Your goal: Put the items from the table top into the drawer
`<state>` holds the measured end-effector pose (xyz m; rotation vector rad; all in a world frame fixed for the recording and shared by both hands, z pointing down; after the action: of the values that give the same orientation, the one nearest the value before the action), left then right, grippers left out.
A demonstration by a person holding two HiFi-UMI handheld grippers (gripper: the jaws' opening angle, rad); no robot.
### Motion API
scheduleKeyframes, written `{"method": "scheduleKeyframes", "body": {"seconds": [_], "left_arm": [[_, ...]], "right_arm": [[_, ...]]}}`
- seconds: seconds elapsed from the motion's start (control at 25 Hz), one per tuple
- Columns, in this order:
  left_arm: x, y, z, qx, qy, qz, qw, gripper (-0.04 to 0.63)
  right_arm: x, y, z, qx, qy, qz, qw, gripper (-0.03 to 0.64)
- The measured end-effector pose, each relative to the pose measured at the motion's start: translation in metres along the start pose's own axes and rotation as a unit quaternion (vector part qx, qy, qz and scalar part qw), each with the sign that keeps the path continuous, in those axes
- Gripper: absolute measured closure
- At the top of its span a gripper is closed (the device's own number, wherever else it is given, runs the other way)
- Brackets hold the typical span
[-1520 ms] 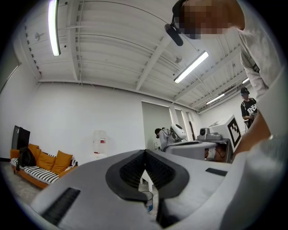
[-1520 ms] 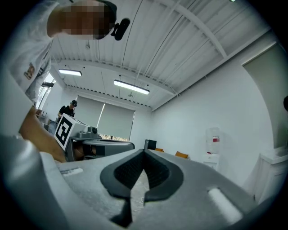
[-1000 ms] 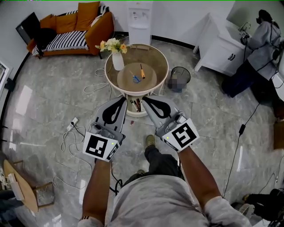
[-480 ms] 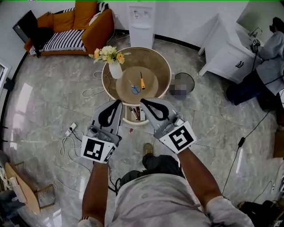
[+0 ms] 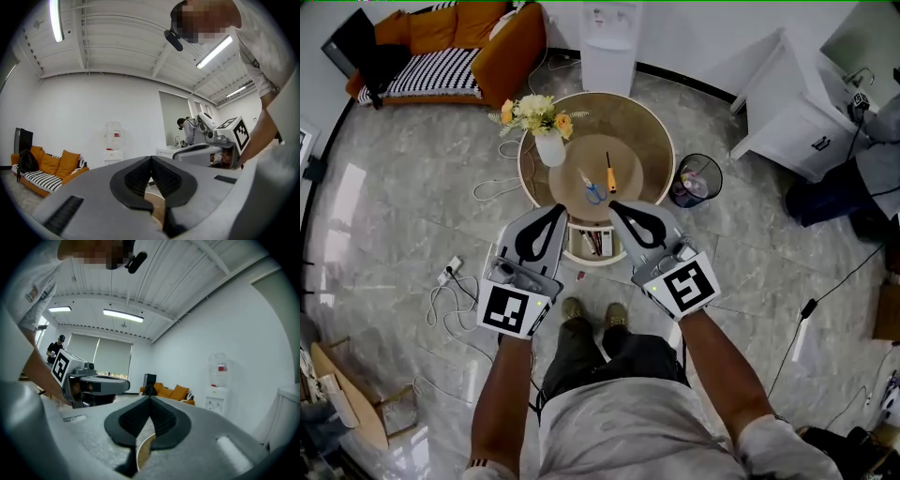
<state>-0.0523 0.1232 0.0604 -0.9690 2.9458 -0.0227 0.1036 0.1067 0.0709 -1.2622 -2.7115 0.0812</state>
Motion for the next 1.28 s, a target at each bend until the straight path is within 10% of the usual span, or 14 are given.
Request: {"method": "scheduleKeyframes", "body": {"seconds": [0.52, 1.28], "left_arm": [[0.077, -0.033, -0.057, 0.031, 0.018, -0.068, 0.997, 0.595], [0.103, -0.119, -0.195, 0.097, 0.045, -0.07, 0.9918, 0.595]], "right_arm": [[-0.024, -0.072, -0.05, 0.062, -0.033, -0.101, 0.992, 0.617], [-0.09, -0.131, -0.206, 0.183, -0.077, -0.123, 0.972, 0.615]]}}
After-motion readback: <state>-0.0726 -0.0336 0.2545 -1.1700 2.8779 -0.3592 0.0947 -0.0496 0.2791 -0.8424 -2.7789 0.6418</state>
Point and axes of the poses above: the fingertips, and each gripper's own axes: y backward along the fingers, x to its left, z out of its top, the point moved 7 cm from there along y, backward along the fingers, and after that the axes turned 4 degrees about x, right-handed, at the moved point
